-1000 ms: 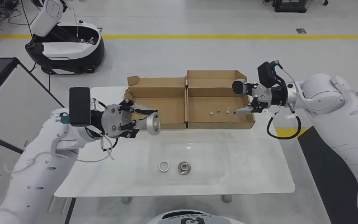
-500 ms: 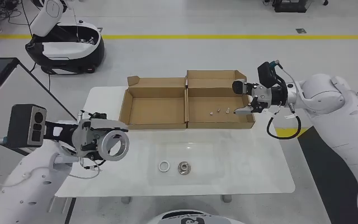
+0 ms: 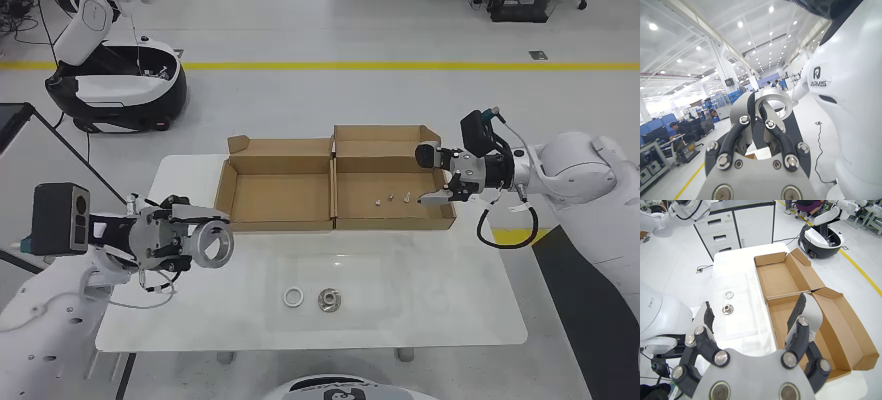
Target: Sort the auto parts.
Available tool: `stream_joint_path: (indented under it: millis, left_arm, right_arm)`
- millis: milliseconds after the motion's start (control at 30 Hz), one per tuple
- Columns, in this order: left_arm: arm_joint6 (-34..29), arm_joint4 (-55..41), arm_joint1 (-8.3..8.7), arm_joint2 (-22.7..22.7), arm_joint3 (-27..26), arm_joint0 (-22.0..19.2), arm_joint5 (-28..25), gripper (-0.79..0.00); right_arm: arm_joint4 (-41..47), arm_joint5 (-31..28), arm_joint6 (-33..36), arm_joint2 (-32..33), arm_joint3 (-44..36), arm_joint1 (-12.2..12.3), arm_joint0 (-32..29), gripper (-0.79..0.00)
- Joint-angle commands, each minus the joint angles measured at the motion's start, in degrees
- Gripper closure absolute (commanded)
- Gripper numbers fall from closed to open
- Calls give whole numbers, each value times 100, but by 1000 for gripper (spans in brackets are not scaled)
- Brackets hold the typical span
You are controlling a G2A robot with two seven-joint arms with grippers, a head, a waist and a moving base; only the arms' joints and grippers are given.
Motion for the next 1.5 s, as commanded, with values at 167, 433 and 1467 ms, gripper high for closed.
stream_joint_path:
  millis: [167,433,1467]
  left_arm:
    - [0,79,105,9,64,-4,0,0]
    - [1,-1001,138,156,-130,-163,0,0]
    - [2,-753,241,-255,-45,-38,0,0]
  right_arm:
    - [0,0,0,0,0,0,0,-785]
    - [0,0,0,0,0,0,0,-785]
    - [0,0,0,0,0,0,0,-785]
